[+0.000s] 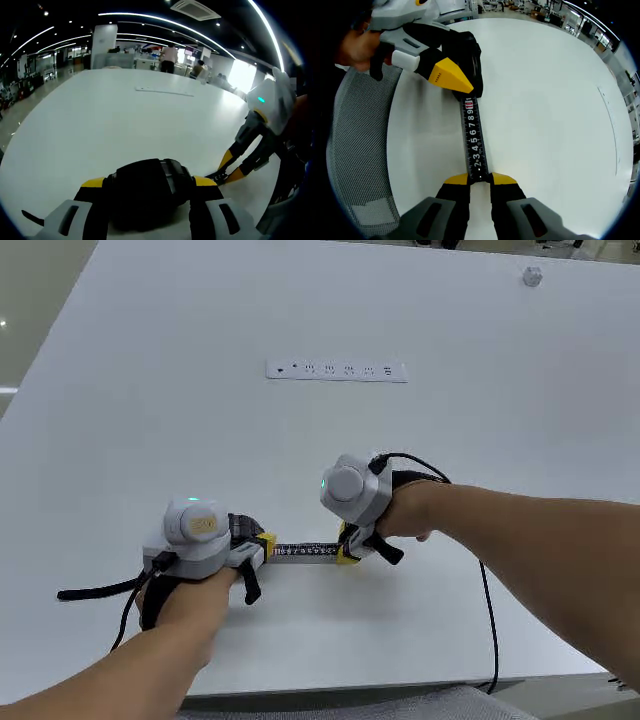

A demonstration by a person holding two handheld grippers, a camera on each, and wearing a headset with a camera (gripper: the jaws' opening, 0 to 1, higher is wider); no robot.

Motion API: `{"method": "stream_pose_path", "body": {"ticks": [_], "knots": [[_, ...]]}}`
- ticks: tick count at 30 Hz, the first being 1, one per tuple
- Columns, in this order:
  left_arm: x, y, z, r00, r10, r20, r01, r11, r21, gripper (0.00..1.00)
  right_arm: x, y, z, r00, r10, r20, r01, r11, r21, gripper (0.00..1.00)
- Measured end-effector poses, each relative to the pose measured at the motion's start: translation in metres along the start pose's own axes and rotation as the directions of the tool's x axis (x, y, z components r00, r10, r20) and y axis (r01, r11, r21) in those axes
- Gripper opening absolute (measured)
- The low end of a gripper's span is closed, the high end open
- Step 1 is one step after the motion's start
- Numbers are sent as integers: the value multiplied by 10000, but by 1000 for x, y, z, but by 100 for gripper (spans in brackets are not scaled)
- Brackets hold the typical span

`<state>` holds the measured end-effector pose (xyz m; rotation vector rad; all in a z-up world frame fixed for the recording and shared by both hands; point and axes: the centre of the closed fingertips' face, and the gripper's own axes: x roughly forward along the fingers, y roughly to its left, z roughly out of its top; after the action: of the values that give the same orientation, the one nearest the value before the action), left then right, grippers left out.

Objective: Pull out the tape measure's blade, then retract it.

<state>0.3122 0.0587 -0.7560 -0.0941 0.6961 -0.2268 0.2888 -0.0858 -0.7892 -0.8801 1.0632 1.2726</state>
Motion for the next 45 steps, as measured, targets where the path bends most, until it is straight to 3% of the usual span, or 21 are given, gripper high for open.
{"method": "stream_pose_path", "body": {"ticks": [45], "knots": [[1,0,1,10000,2,34,-2,10000,-85,62,8,3,26,9996,-41,268,40,10000,9,15]]}}
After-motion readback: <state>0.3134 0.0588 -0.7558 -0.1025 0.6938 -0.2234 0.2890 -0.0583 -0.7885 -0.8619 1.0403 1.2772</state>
